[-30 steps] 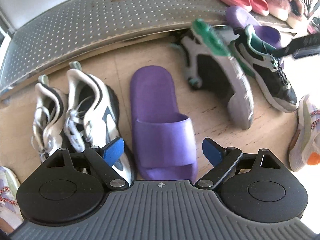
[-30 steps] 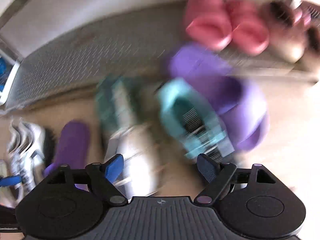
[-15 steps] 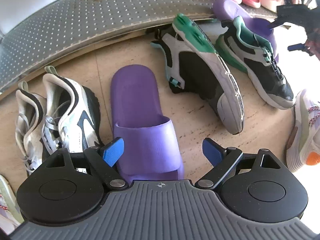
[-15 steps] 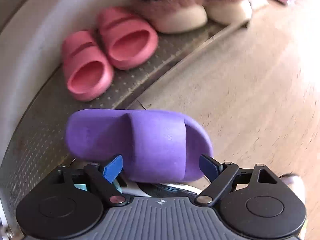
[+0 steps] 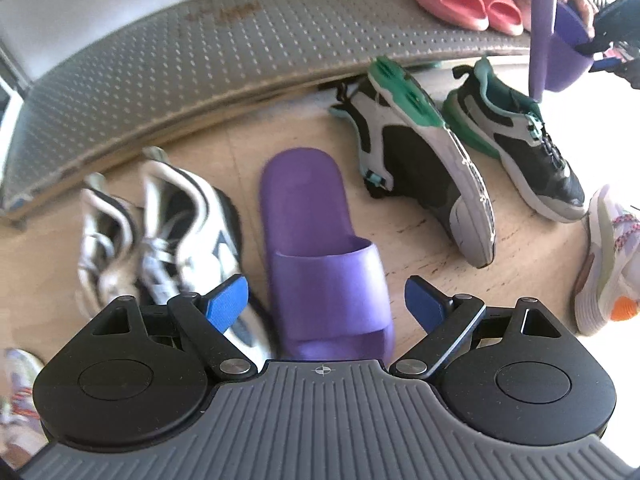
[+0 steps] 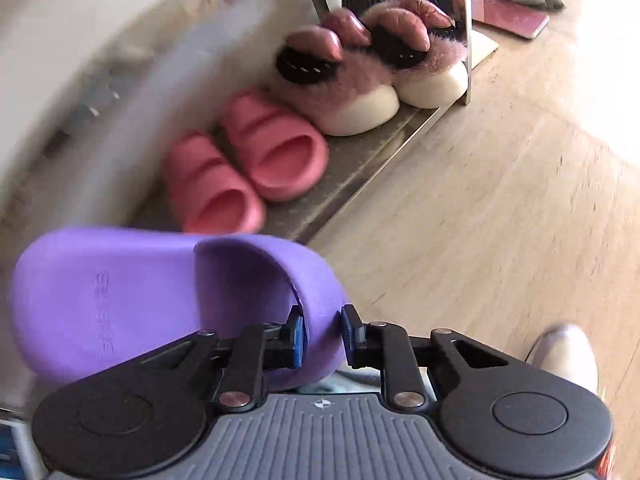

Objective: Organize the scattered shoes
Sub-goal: 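Grasp the purple slide with the right tool and lift it, then carry the purple slide beside the other purple slide and release it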

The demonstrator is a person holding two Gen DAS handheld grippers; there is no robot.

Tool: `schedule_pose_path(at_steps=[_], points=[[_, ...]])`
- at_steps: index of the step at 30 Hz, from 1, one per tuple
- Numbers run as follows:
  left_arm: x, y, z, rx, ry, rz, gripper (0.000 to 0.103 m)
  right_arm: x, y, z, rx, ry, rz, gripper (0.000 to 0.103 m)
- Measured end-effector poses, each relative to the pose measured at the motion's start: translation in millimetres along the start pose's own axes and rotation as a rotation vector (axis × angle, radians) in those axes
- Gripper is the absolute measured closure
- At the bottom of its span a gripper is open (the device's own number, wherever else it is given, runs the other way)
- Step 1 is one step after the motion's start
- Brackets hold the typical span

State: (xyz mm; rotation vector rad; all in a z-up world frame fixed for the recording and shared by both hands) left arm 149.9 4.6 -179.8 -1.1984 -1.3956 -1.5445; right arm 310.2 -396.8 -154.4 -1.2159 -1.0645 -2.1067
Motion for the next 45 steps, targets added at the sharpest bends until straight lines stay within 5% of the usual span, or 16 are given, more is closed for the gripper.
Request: schedule_pose_path(at_steps=[4, 9, 18, 24, 27, 34, 37, 41, 45], points=[[32.5, -2.2, 13.0, -0.038, 0.03, -0.045, 0.013, 32.0, -38.7, 20.4, -0.066, 0.053, 0.101, 0.082], [54.0, -10.3, 29.8, 0.024, 0.02, -0.087, 0.013, 49.3, -129.5, 56.3, -0.051, 0.029, 0.315, 0.081], [39.3, -26.0, 43.8, 0.086, -0.039, -0.06, 0.013, -5.9, -225.4, 84.5, -0.093, -0.115, 0.45, 0.078], [25.7, -23.4, 55.8, 0.157, -0.044, -0.033, 0.013, -49.1, -215.3, 118.5, 0.018, -0.167, 0.407, 0.07], [21.2, -24.3, 58.0, 0.165, -0.035, -0.016, 0.013, -62.9, -204.8, 125.1, 0.081, -0.204, 0.348, 0.082], [19.6, -25.8, 56.4, 0.168, -0.038, -0.016, 0.013, -56.4, -191.0, 92.9, 0.278, -0.371, 0.193, 0.082], [18.6, -26.0, 49.5, 0.154, -0.048, -0.015, 0.013, -53.8, -189.8, 84.5, 0.362, -0.252, 0.289, 0.08], [21.6, -25.2, 41.3, 0.132, -0.052, -0.02, 0.013, -38.4, -191.3, 94.4, 0.418, -0.092, 0.353, 0.047], [24.1, -24.6, 36.4, 0.121, -0.059, -0.025, 0.013, -15.4, -174.7, 103.1, 0.424, 0.028, 0.346, 0.04]])
Point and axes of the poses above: each gripper's, at about its wrist camera, not at the fingertips, and x roughly against the way its jaws point, z to its left, y to its top, the point moved 3 cm from there along -x, roughly the way its jaws point
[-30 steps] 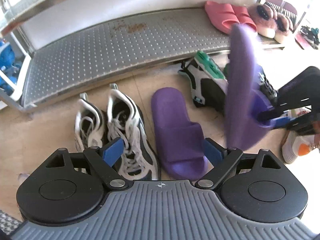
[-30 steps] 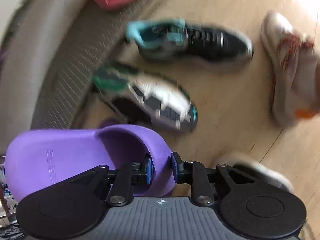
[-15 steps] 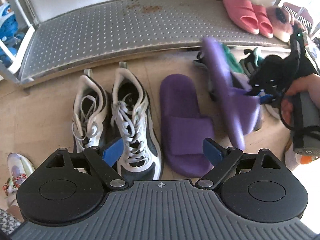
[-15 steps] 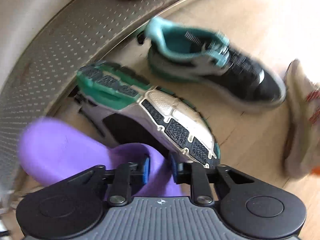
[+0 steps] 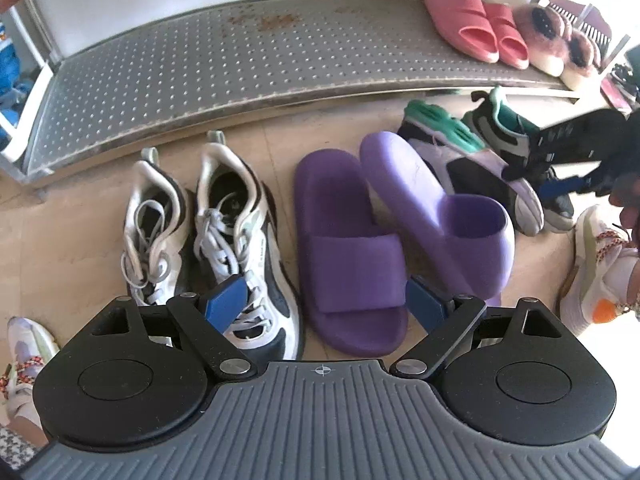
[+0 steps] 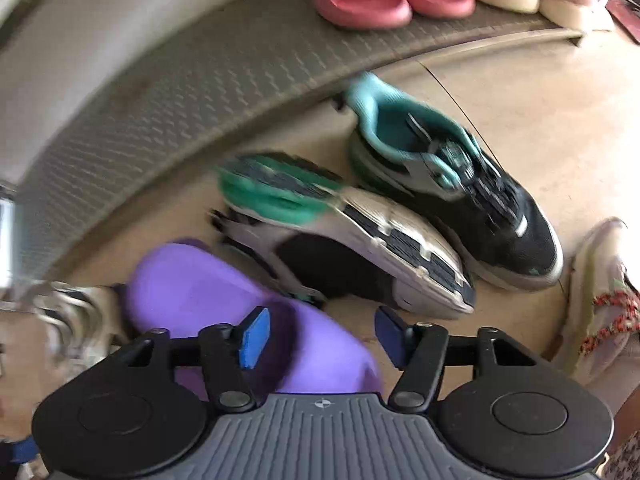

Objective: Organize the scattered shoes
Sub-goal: 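Carry the purple slide beside the other purple slide and release it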

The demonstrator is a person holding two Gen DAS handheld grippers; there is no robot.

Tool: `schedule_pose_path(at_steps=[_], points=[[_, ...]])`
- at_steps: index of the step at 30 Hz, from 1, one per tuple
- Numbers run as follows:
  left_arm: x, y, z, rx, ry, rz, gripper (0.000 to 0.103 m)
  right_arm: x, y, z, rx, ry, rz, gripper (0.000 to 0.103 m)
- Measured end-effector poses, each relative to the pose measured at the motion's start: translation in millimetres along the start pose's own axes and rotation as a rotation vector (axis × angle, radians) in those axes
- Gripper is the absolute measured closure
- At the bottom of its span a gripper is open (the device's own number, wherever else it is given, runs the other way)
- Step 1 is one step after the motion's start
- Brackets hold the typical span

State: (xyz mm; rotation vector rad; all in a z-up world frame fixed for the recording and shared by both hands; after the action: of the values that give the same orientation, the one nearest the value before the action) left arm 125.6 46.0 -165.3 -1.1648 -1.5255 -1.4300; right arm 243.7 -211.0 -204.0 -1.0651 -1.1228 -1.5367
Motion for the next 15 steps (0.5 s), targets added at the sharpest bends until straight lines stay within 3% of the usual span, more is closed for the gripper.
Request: schedule_pose_path(at_steps=[1, 5, 6, 9, 10, 12, 15], points=[[-0.5, -0.6, -0.9, -0.005, 0.0, 0.002, 0.013, 4.9, 3.5, 0.3, 0.016, 0.021, -0.002, 0.038], [-2.5, -1.3, -1.0, -0.01, -0.002, 0.007, 0.013, -0.1, 9.0, 11.2, 0.209, 0.068, 0.041, 0.014], [-3.8, -1.2, -0.6, -0.01, -0.002, 0.008, 0.013, -6.8, 5.9, 17.8, 0.289, 0.057, 0.058, 0.013], [-8.6, -1.5, 2.2, -0.006, 0.001, 0.015, 0.013, -24.2, 2.8, 37.6, 0.45, 0.018, 0.056, 0.016], [-11.1, -1.5, 3.5, -0.001, 0.002, 0.02, 0.013, -30.6, 4.8, 41.2, 0.44, 0.035, 0.053, 0.018], [-15.9, -1.2, 5.6, 0.011, 0.002, 0.03, 0.013, -44.1, 11.0, 45.9, 0.362, 0.091, 0.066, 0.034], [-24.4, -0.1, 8.3, 0.029, -0.002, 0.045, 0.013, -73.0, 20.0, 52.7, 0.187, 0.136, 0.121, 0.043]])
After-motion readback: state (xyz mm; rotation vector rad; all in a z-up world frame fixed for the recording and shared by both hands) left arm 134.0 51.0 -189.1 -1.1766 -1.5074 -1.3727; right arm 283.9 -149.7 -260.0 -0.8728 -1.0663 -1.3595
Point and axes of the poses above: each gripper's, at about its wrist camera, not at the fingertips, and x roughly against the way its jaws point, z to its left, y to its top, the point moved 3 cm from there along -x, roughly the way its jaws point
